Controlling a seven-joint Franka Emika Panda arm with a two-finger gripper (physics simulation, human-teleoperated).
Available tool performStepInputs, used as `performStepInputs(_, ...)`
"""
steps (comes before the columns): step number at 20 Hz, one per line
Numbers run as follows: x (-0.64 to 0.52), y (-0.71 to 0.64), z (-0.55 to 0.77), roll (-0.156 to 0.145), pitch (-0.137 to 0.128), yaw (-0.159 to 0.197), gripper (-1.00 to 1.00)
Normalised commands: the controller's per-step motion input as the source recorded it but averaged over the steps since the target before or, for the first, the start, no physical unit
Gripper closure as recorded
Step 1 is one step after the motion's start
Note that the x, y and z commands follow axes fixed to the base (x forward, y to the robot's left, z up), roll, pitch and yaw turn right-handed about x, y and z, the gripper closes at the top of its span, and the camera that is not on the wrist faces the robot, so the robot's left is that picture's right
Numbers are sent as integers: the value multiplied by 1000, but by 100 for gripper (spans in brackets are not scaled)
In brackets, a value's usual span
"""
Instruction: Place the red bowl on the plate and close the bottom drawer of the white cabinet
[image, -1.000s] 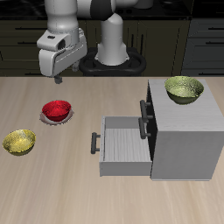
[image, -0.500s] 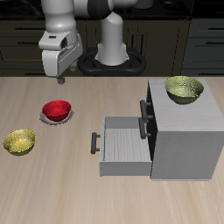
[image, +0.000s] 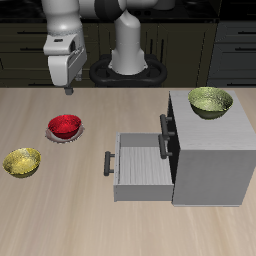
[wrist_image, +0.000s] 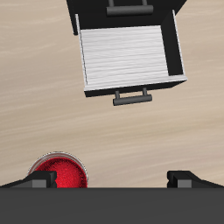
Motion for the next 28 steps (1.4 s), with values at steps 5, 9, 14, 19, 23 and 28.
performStepInputs(5,-4,13,92,7,-29,38,-100)
performStepInputs(9,-3,68,50,23,-3,39,-100)
performStepInputs(14,66,-62,-103,1,-22,25,-100)
performStepInputs(19,30,-81,-284,-2,10,5,-100)
performStepInputs(23,59,97,-429,27,14,44,-100)
performStepInputs(28,92,22,-178,13,-9,15,-100)
